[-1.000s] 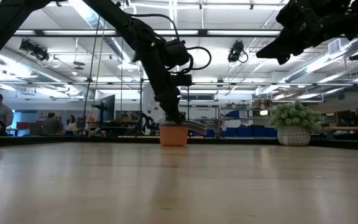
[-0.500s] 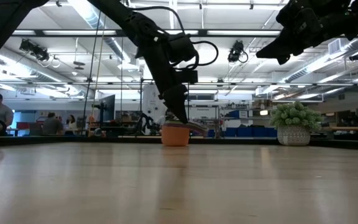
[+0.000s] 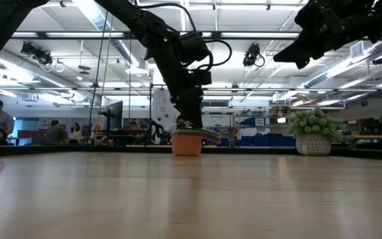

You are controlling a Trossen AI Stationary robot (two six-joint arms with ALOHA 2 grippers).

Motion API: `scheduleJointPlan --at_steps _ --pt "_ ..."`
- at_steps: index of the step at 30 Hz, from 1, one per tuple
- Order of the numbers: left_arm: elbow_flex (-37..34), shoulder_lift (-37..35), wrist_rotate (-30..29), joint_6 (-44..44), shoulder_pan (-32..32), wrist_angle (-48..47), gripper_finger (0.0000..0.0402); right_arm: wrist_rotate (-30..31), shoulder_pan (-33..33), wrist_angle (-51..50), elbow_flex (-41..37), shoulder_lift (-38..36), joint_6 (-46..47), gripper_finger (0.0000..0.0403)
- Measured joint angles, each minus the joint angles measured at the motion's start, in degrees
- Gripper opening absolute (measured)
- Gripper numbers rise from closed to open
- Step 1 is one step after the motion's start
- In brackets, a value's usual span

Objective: Nest measuring cups in basket
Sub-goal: Put the stacked measuring cups into the white bin

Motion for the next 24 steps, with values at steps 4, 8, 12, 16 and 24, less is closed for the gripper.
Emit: scheduleJointPlan --at_steps 4,8,12,16,24 --pt "0.0 -0.93 -0.15 3.9 0.04 -0.19 0.0318 0.0 0.0 0.0 0.0 0.0 0.01 0.0018" --pt "0.04 -1.95 -1.93 8.95 -0.33 -1.56 0.0318 0.0 0.0 0.03 0.0 0.02 0.01 0.0018" --pt "0.02 -1.96 -4.86 12.48 -1.59 -3.98 0.0318 -0.02 0.02 0.08 0.0 0.02 0.0 0.0018" --pt "0.02 -1.96 -9.99 10.7 -3.2 -3.68 0.0318 -0.02 0.01 0.17 0.0 0.0 0.0 0.0018" --pt "0.02 -1.96 -12.39 3.29 -4.15 -3.01 0.0318 0.0 0.02 0.2 0.0 0.02 0.0 0.0018"
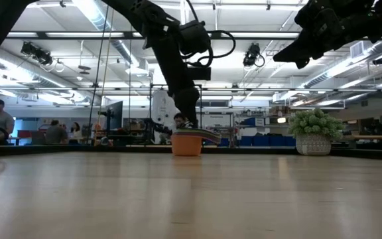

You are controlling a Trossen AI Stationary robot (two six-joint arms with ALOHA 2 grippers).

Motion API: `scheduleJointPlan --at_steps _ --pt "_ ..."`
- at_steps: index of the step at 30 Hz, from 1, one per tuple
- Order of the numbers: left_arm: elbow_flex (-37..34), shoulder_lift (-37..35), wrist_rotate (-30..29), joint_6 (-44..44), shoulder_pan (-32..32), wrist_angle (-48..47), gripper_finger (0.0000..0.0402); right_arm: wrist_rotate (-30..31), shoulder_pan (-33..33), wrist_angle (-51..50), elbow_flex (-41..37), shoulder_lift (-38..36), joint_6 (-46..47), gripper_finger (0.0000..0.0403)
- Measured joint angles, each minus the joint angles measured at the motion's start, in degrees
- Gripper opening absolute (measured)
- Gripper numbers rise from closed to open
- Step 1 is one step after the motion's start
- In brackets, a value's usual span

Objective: Nest measuring cups in basket
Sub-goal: Put the stacked measuring cups into the white bin

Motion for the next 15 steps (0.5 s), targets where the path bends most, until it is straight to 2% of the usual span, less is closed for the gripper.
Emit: scheduleJointPlan --at_steps 9,15 --pt "-0.26 0.0 -12.95 -1.69 -4.25 0.13 0.0318 0.0 0.0 0.04 0.0 0.0 0.0 0.0018" --pt "-0.31 2.22 -17.37 -4.85 -5.95 0.39 0.0318 0.0 -0.02 0.04 0.0 0.0 0.0 0.0018"
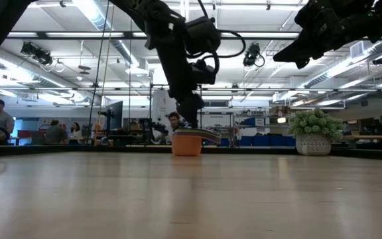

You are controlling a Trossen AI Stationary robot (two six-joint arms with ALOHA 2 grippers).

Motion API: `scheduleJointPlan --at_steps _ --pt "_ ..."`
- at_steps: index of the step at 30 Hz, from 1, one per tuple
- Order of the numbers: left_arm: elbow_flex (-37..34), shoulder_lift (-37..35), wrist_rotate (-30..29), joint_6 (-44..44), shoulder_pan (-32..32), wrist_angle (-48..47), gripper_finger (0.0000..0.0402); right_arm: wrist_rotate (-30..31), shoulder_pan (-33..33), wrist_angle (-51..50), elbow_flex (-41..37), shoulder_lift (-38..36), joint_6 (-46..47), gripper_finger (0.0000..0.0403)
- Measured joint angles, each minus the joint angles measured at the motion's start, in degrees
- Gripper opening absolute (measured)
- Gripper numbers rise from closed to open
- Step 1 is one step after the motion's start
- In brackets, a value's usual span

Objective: Nest measuring cups in basket
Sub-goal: Put the stacked measuring cups into the white bin

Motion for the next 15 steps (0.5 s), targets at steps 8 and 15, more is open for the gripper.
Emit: scheduleJointPlan --at_steps 8,15 --pt "-0.91 2.08 -1.82 -2.95 -0.56 1.21 0.0318 0.0 0.01 0.04 0.0 0.0 0.0 0.0018" --pt "-7.1 2.28 -4.15 -2.4 -0.5 11.53 0.0318 0.0 0.02 0.24 0.0 0.0 0.0 0.0018"
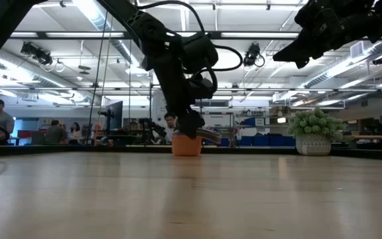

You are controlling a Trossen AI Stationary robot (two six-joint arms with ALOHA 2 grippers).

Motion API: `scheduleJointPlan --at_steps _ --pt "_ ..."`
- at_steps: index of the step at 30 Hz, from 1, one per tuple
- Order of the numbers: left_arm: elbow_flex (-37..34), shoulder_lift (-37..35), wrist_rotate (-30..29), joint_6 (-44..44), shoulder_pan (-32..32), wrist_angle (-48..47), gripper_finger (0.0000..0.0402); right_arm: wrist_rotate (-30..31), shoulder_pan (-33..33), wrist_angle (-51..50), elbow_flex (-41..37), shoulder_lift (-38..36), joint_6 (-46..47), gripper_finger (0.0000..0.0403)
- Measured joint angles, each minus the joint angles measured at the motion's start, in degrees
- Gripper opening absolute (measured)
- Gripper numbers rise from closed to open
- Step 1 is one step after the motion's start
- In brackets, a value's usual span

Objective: Nest measuring cups in basket
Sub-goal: Put the stacked measuring cups into the white bin

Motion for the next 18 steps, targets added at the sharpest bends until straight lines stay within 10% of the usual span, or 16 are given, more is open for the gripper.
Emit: scheduleJointPlan --at_steps 18 --pt "-0.42 -0.04 6.53 -1.17 4.03 1.61 0.0318 0.0 0.0 0.0 0.0 0.0 0.0 0.0018"
